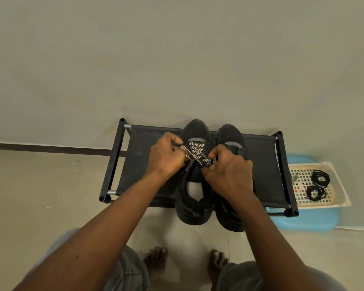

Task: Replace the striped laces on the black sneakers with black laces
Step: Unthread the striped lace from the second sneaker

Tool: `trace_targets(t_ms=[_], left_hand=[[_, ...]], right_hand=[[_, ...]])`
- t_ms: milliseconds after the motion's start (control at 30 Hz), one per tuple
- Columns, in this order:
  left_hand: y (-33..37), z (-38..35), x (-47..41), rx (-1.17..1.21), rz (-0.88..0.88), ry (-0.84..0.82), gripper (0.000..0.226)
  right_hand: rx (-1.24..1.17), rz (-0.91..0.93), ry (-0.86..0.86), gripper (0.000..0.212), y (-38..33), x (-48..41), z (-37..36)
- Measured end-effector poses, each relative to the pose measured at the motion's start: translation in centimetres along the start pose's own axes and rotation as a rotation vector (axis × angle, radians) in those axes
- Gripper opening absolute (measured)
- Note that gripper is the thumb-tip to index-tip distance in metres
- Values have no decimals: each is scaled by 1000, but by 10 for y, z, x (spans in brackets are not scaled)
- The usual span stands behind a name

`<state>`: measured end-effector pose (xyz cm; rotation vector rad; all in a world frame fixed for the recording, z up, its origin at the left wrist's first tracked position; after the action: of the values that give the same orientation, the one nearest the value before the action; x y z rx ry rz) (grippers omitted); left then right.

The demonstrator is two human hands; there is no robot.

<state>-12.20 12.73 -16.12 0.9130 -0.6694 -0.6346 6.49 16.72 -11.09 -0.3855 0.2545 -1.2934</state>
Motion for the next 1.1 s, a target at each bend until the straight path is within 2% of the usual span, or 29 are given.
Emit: trace_targets(t_ms=[33, 100, 200, 300, 367, 467, 633, 733, 833, 867, 1000, 1100], left_hand=[[-3, -2, 0, 39, 44, -15, 24], [5, -5, 2, -3, -23, -83, 30], [34, -11, 16, -172, -253, -226, 26], [48, -21, 32, -502, -487, -305, 24], [52, -25, 36, -618, -609, -276, 24], [59, -21, 36, -586, -708, -189, 12], [61, -22, 36, -633, -749, -178, 15], [61, -25, 38, -656, -759, -196, 8], [54, -23, 31, -563, -630, -220, 7], [49, -19, 24, -473, -525, -223, 7], [16, -1, 5, 143, 72, -208, 14], [5, -2, 8, 267, 259, -134, 16]], right_hand=[[2, 0, 1, 29, 0, 0, 0], [0, 1, 6, 28, 0, 1, 1], [9, -7, 1, 24, 1, 2, 2], [5, -17, -7, 24, 1, 1, 3], [1, -27, -15, 24, 2, 1, 2], [-1, -26, -13, 23, 2, 1, 2], [-1, -33, -6, 27, 3, 0, 1], [-2, -38, -10, 26, 4, -1, -1], [8, -39, -21, 28, 4, -1, -1], [8, -43, -26, 29, 5, -1, -2], [7, -55, -47, 30, 5, -1, -4], [11, -62, -55, 30, 5, 0, -5]])
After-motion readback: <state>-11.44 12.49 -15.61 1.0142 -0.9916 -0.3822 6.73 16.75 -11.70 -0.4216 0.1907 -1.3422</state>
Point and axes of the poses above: each hand's wrist, its own x-axis away from the middle knuckle, its own z-axis out of the back of the hand, y = z × x, the point moved 9 cm from there along -x, towards the middle knuckle, and after that the axes turned 9 degrees about y, right-handed, at the moved point
